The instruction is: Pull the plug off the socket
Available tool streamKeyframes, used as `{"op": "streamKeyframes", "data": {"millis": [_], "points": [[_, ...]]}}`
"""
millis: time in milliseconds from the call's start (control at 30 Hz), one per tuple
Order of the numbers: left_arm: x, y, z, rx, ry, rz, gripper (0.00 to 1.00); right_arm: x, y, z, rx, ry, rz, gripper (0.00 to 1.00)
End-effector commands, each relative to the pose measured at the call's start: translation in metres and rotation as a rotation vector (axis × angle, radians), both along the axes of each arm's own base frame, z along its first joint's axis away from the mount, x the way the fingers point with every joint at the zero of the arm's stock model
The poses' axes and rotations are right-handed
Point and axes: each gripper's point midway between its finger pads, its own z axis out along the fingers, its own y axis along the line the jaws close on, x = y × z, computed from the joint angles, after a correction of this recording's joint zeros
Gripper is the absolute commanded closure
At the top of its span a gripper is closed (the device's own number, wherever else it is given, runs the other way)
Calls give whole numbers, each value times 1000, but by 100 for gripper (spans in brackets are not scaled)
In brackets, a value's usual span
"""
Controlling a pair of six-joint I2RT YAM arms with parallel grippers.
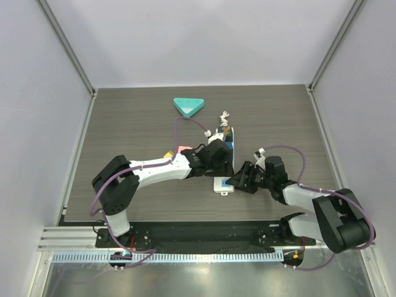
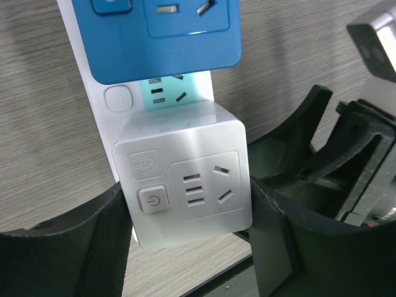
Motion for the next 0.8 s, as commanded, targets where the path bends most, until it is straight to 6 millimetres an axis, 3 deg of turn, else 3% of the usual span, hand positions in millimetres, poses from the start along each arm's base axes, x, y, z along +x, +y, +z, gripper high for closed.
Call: {"op": "streamKeyframes", "data": {"millis": [0, 300, 433, 567, 767], "points": [[-3, -23, 41, -170, -25, -34, 81, 7, 7, 3, 45, -28, 0, 36], [-10, -25, 43, -219, -14, -53, 85, 11, 0, -12, 10, 2, -67, 56], [-16, -25, 48, -238, -13, -85, 93, 12, -6, -18, -27, 17, -105, 81], [-18, -23, 52, -245, -24, -94, 99, 11, -14, -26, -68, 52, -144, 97], [-15, -22, 59, -252, -50, -91, 100, 4, -26, -37, -108, 95, -213, 99]]}}
